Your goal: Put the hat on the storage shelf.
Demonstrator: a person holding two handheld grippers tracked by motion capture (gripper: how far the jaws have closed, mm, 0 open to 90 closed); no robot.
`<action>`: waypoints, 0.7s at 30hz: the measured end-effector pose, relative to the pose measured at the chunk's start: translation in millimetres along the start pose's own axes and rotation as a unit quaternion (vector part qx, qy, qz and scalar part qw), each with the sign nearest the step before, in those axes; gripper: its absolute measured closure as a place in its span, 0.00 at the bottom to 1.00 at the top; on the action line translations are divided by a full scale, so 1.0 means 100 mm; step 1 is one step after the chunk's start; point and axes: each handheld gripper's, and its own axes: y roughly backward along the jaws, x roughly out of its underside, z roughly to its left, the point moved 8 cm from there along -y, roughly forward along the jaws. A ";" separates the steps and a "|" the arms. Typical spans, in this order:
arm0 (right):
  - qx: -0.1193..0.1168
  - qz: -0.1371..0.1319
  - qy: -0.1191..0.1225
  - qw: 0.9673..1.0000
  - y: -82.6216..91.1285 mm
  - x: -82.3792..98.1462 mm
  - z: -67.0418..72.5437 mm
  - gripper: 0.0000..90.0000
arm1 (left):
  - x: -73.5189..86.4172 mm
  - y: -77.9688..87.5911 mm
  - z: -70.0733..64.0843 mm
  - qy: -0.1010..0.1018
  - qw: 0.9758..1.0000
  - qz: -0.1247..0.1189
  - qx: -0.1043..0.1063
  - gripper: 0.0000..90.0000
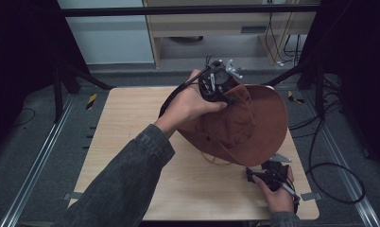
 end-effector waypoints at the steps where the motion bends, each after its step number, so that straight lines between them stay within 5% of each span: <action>1: 0.000 -0.001 -0.001 1.000 0.00 0.00 0.00 0.00 | 0.00 0.00 0.00 0.001 1.000 0.000 0.000 0.61; 14: 0.000 0.000 0.000 1.000 0.00 0.00 0.00 0.00 | 0.01 -0.01 -0.03 0.000 1.000 -0.011 0.011 0.43; 21: -0.001 0.000 0.001 1.000 0.00 0.00 0.00 0.00 | 0.04 -0.01 -0.06 0.009 1.000 -0.017 0.017 0.20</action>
